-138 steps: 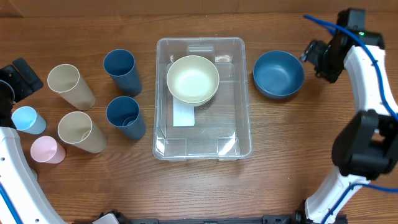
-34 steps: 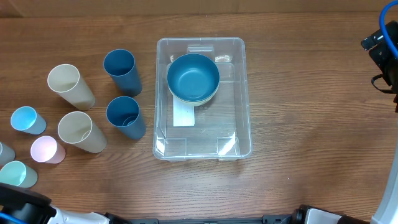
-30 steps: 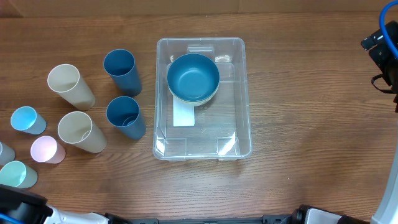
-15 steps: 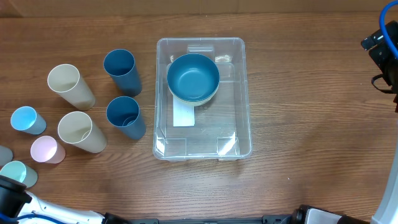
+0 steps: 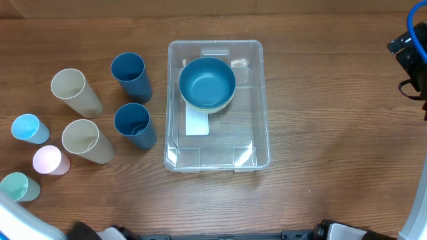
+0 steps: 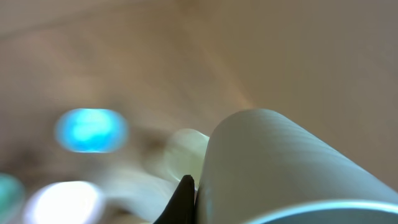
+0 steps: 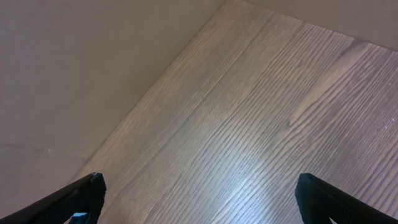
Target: Pack container
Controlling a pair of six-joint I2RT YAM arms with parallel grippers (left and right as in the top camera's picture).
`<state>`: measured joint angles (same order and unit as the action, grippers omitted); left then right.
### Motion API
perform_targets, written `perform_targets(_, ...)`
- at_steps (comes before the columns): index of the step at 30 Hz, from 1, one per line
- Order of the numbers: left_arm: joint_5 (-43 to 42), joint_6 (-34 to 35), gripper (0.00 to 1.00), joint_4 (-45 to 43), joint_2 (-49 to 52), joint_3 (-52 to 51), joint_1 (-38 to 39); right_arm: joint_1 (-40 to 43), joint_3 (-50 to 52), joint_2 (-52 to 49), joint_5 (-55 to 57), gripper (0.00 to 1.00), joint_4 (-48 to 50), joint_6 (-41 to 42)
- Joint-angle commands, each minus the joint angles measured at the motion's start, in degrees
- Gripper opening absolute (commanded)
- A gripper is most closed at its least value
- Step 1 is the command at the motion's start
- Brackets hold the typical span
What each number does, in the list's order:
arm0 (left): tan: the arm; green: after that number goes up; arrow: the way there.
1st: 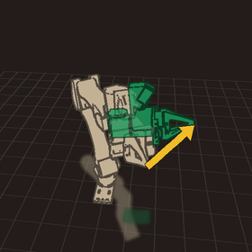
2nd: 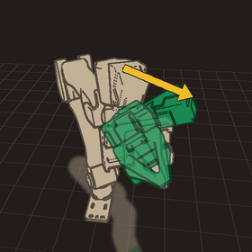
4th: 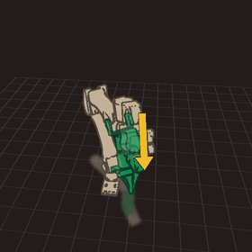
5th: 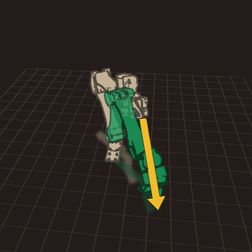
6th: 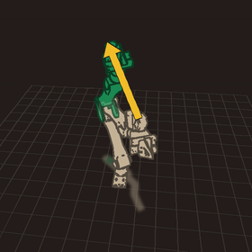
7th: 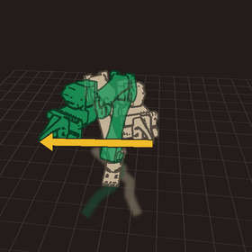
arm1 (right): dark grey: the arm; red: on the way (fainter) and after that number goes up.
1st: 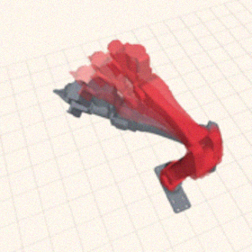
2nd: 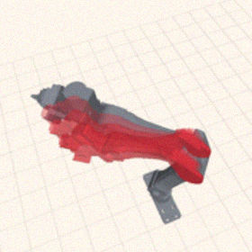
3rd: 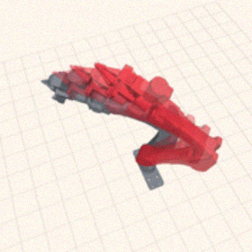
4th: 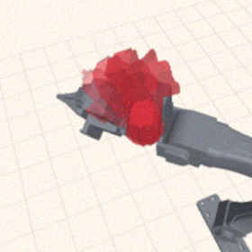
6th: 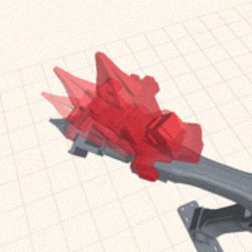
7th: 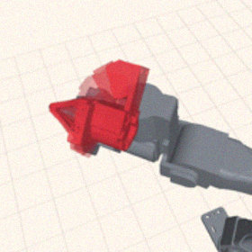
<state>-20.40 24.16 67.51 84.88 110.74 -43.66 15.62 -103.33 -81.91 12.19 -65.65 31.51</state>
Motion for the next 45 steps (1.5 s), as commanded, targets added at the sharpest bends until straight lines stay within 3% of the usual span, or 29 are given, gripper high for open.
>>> perform_targets(1,2.9,-7.5,0.04,-0.8,-4.6,0.5,26.8,0.0,0.2,0.3,0.2,1.00,0.3,0.3)
perform_targets(4,15.0,-7.9,0.04,-0.9,0.2,0.3,53.7,0.0,0.2,0.3,0.2,1.00,0.3,0.3)
perform_targets(6,17.9,-7.9,0.04,-1.8,8.6,0.3,66.3,0.0,0.2,0.3,0.2,1.00,0.3,0.3)
perform_targets(8,17.9,-7.9,0.04,-1.9,17.3,0.3,72.5,0.0,0.2,0.3,0.2,1.00,0.3,0.3)
perform_targets(13,15.9,-6.9,0.04,-3.8,32.2,0.3,80.1,0.0,0.2,0.3,0.2,1.00,0.3,0.3)
perform_targets(16,19.2,-6.8,0.04,-4.0,38.5,0.3,83.0,0.0,0.2,0.3,0.2,1.00,0.3,0.3)
perform_targets(25,28.1,-6.2,0.05,-6.1,42.1,0.3,82.9,0.0,0.2,0.3,0.2,1.00,0.3,0.3)
perform_targets(30,26.6,-6.2,0.22,-7.2,42.1,1.4,82.9,0.0,0.2,0.3,0.2,1.00,0.3,0.3)
perform_targets(33,25.2,-6.1,0.30,-2.1,42.0,7.0,82.9,0.0,0.2,0.3,0.2,1.00,0.3,0.3)
perform_targets(38,28.0,-5.7,0.34,18.8,41.3,31.5,81.9,0.0,0.2,0.3,0.2,1.00,0.3,0.3)
perform_targets(40,32.9,-5.6,0.37,29.3,40.2,44.7,77.5,0.0,0.2,0.3,0.2,1.00,0.3,0.3)
perform_targets(41,30.8,-8.1,0.42,29.3,38.5,45.6,75.5,0.0,0.2,0.3,0.2,1.00,0.3,0.3)
perform_targets(42,31.8,-5.8,0.45,29.3,35.5,45.7,71.5,0.0,0.2,0.3,0.2,1.00,0.3,0.3)
perform_targets(45,27.2,-4.5,0.49,29.3,28.1,45.3,54.7,0.0,0.2,0.3,0.2,1.00,0.3,0.3)
